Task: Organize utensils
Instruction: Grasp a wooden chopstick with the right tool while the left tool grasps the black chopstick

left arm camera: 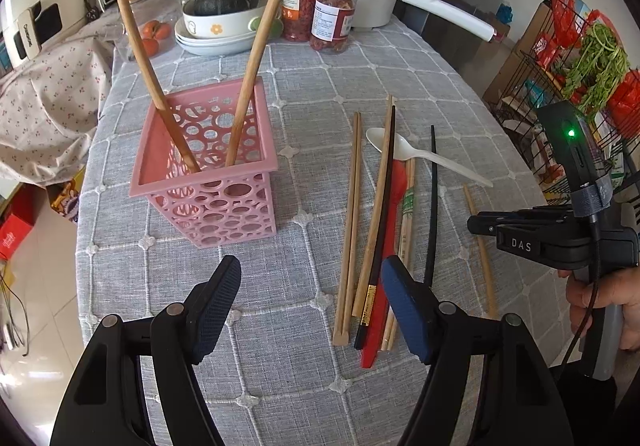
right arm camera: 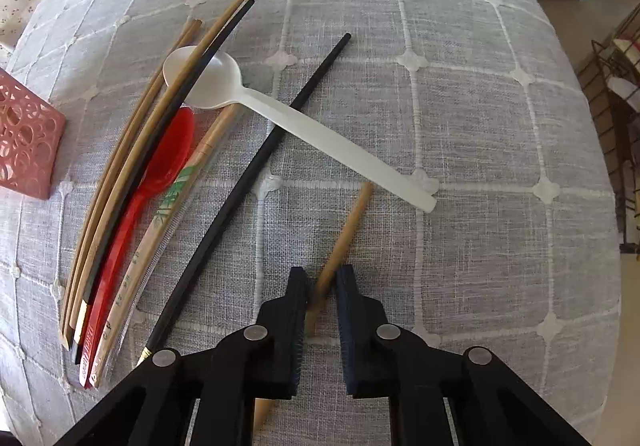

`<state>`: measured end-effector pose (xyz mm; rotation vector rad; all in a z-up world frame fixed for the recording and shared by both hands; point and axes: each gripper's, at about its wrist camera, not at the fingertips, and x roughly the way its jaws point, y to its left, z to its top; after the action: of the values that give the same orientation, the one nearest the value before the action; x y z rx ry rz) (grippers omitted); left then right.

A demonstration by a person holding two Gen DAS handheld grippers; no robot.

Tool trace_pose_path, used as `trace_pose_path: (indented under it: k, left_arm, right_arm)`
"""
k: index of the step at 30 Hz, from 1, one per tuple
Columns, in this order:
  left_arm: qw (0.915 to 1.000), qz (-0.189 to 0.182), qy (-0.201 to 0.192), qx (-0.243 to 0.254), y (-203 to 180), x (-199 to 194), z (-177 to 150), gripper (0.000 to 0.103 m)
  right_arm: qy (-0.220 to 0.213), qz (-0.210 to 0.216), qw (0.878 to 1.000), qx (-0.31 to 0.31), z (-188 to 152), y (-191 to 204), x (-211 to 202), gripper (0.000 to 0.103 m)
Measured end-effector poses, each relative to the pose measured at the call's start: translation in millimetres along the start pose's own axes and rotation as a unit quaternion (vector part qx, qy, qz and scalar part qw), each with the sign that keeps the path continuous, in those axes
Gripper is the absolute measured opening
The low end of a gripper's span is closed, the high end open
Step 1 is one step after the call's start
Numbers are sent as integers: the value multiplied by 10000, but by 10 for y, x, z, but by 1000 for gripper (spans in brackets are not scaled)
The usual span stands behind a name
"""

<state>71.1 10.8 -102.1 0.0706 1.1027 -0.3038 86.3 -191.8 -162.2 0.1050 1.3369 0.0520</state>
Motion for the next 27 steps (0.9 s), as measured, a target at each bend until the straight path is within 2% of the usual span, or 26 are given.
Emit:
trace_pose_path:
  k: [1, 6, 10, 12, 14, 17, 20, 23, 27]
  left_arm:
    - [10000, -11, -3, 10, -10, -3, 4, 75]
    - [9997, 41, -123, 188, -177, -2, 40, 75]
    - [9987, -155, -177, 453, -441, 22, 88, 74]
    - [9975, -319, -163, 610, -598, 66, 134, 68]
    - [9958, -493, -79, 762, -761, 154, 196, 52]
    - [9926, -689, 64, 996, -1002, 343, 312, 35]
    - [9901, -655, 131, 1232, -1182, 565, 412, 26]
    - [9898, -570, 283, 1279, -1270, 811, 484, 24]
    - [9914, -220, 395, 1228, -1246, 1082, 533, 20]
  right_arm:
    - [23, 69, 10000, 24, 15, -37, 10, 5]
    - [-112, 273, 9996, 49, -18, -224, -110, 5]
    - [-283, 478, 9983, 161, -56, -384, -279, 5]
    - [-378, 538, 9976, 215, -68, -450, -337, 5]
    - [-437, 629, 9966, 292, -79, -525, -392, 5]
    - [-470, 704, 9958, 356, -80, -618, -425, 5]
    - [-466, 768, 9951, 417, -78, -740, -448, 5]
    - [-503, 819, 9944, 429, -70, -802, -482, 5]
    - [-500, 880, 9941, 398, -63, -870, -485, 5]
